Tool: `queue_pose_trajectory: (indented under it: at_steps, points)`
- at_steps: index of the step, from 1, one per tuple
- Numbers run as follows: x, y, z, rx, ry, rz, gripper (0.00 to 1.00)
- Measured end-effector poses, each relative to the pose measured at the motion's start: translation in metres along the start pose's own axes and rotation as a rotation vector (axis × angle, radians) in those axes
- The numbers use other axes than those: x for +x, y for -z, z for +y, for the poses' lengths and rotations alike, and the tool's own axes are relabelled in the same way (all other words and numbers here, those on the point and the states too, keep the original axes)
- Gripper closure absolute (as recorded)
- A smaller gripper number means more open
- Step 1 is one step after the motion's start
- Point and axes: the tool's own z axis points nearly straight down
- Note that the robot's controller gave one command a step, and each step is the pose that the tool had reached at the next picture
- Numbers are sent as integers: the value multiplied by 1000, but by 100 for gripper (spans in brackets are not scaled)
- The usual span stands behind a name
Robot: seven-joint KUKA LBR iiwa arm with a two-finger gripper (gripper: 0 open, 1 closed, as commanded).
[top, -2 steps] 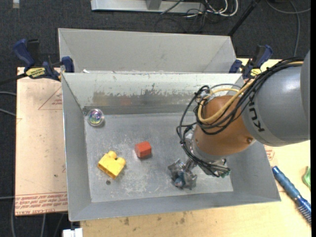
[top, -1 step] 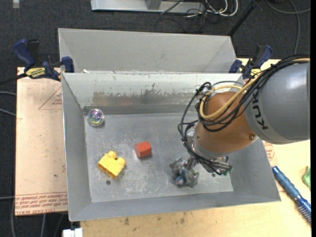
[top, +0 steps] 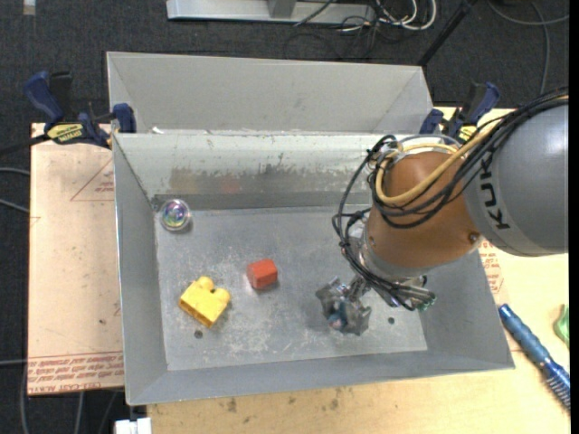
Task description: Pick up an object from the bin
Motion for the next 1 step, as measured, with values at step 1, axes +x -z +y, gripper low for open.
queue_pose_trajectory:
  at_steps: [1]
  points:
    - [-2, 44, 0, 1, -3, -1, 100]
